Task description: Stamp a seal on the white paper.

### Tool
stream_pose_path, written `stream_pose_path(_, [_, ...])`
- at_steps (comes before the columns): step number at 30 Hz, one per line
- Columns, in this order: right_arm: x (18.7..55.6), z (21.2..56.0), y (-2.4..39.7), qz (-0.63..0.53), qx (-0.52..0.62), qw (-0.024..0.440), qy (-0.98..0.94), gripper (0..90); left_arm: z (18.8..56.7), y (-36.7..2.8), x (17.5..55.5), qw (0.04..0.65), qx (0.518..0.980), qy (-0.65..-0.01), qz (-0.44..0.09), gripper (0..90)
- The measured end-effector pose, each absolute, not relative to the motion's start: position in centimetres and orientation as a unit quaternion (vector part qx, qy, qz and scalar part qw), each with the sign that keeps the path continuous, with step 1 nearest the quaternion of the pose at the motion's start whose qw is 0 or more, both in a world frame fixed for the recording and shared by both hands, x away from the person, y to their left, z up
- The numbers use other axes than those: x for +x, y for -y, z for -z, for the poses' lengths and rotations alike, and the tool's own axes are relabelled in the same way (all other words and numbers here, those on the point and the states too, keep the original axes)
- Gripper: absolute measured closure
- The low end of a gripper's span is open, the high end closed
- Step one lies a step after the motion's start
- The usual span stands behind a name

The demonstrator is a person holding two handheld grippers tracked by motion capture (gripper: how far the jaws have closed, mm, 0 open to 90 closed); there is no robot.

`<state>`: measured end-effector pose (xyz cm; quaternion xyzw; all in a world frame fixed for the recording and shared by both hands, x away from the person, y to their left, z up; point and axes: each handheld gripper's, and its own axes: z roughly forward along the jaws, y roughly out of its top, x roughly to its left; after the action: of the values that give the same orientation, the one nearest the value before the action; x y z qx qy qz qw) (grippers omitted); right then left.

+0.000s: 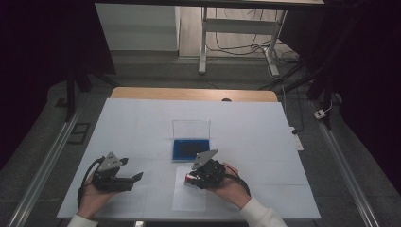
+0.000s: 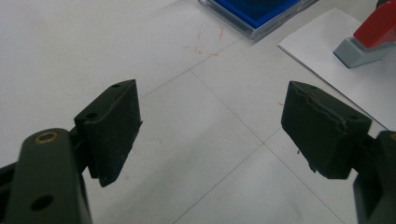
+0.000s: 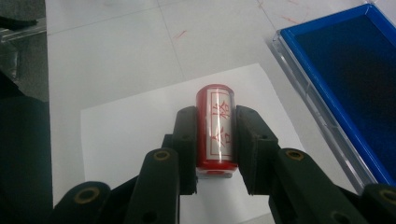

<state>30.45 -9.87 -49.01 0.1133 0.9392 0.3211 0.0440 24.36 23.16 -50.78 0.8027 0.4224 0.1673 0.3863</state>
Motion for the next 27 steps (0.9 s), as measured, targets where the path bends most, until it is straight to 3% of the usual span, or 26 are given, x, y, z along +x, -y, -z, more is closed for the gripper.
stream_pose_path(27, [30.39, 48.93, 9.39, -0.307, 0.116, 0.046, -0.944, 70.6, 50.80, -23.15, 24.38, 0.385, 0.804, -0.422, -0.167, 20.3])
